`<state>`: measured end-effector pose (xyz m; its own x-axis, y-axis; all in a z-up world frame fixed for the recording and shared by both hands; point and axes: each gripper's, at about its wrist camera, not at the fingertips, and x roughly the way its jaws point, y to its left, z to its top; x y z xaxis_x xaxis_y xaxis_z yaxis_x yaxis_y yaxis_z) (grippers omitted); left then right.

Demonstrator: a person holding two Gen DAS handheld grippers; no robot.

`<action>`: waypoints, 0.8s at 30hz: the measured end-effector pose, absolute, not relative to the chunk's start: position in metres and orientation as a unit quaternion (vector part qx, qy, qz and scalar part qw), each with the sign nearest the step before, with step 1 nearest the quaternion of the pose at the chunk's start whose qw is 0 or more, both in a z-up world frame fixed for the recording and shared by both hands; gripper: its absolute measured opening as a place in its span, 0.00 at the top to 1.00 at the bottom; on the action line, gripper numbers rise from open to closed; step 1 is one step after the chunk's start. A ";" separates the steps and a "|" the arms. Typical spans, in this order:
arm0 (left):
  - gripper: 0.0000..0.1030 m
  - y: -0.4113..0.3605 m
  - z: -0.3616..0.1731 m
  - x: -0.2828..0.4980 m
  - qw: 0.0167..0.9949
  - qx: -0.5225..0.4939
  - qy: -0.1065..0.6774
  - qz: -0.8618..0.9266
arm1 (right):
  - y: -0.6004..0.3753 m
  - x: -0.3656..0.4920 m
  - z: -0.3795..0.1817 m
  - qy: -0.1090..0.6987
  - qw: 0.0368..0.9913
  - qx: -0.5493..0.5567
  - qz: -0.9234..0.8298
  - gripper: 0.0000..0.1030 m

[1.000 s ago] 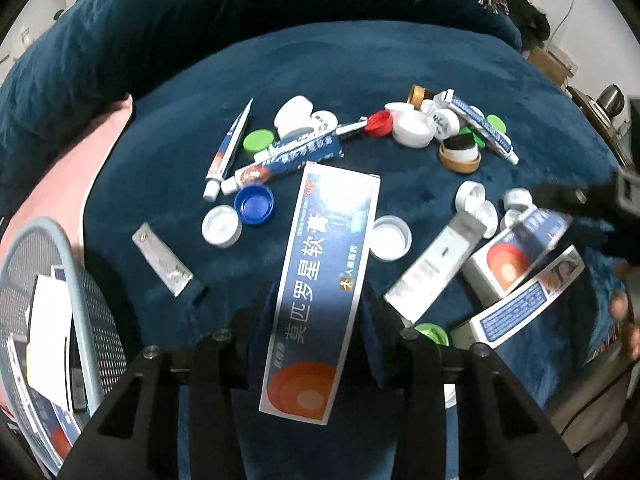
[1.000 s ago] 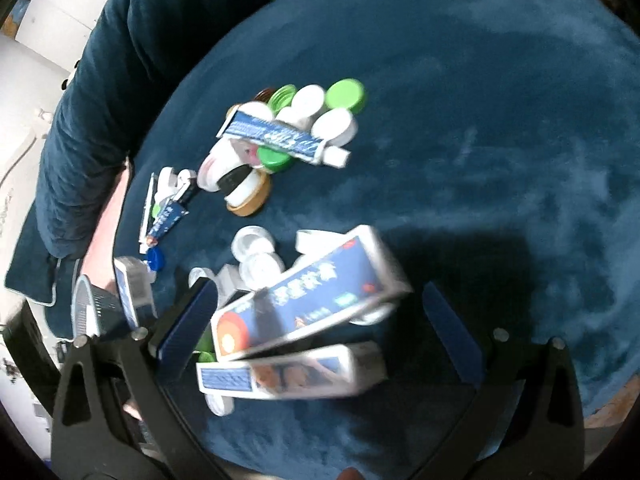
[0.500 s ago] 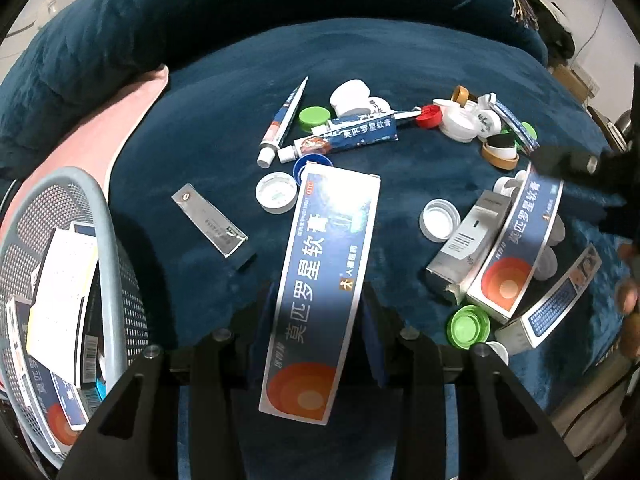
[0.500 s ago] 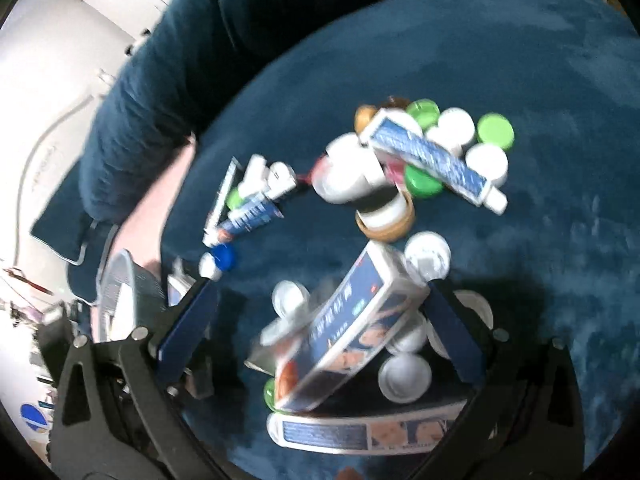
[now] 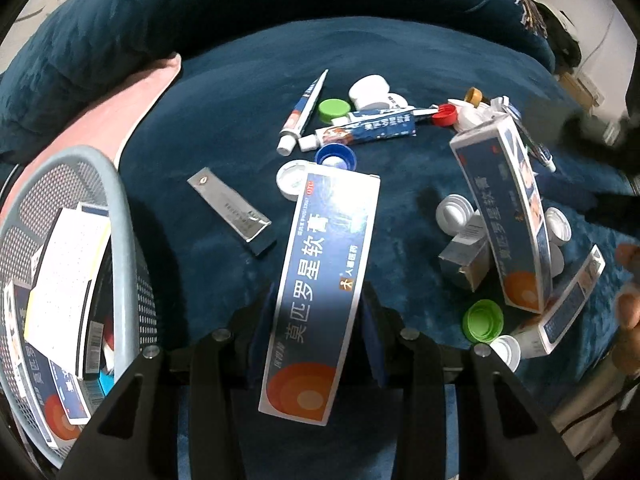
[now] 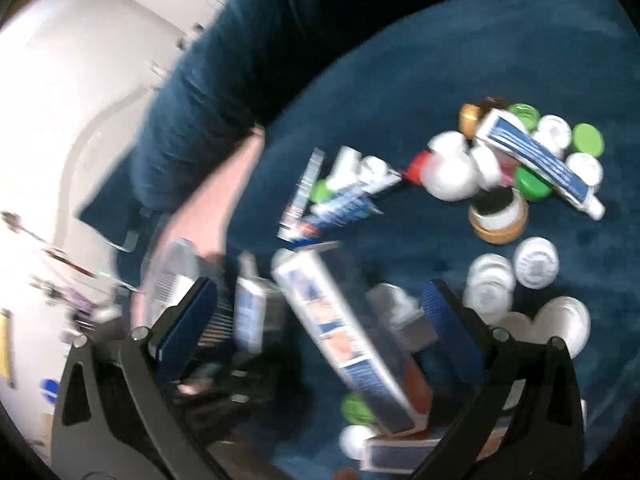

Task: Organize objects
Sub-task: 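Grasp a white-blue ointment box with right tool while left tool holds the mupirocin box, then carry both held boxes over the basket and open both tools to drop them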

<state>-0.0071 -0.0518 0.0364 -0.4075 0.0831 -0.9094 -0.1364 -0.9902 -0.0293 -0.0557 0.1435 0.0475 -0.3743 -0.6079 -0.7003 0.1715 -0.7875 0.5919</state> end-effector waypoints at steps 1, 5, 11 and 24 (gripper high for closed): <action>0.58 -0.053 0.036 -0.007 0.065 -0.540 0.023 0.839 | 0.141 -0.056 0.045 -0.205 0.237 0.510 -0.801 0.00; 0.58 -0.056 0.035 -0.008 0.064 -0.541 0.019 0.839 | 0.121 -0.051 0.040 -0.105 0.208 0.527 -0.817 0.00; 0.58 -0.060 0.036 -0.006 0.065 -0.538 0.010 0.840 | 0.117 -0.030 0.039 -0.028 0.190 0.538 -0.821 0.06; 0.58 -0.072 0.072 -0.004 0.081 -0.502 -0.046 0.860 | 0.131 -0.022 0.072 -0.057 0.218 0.488 -0.843 0.75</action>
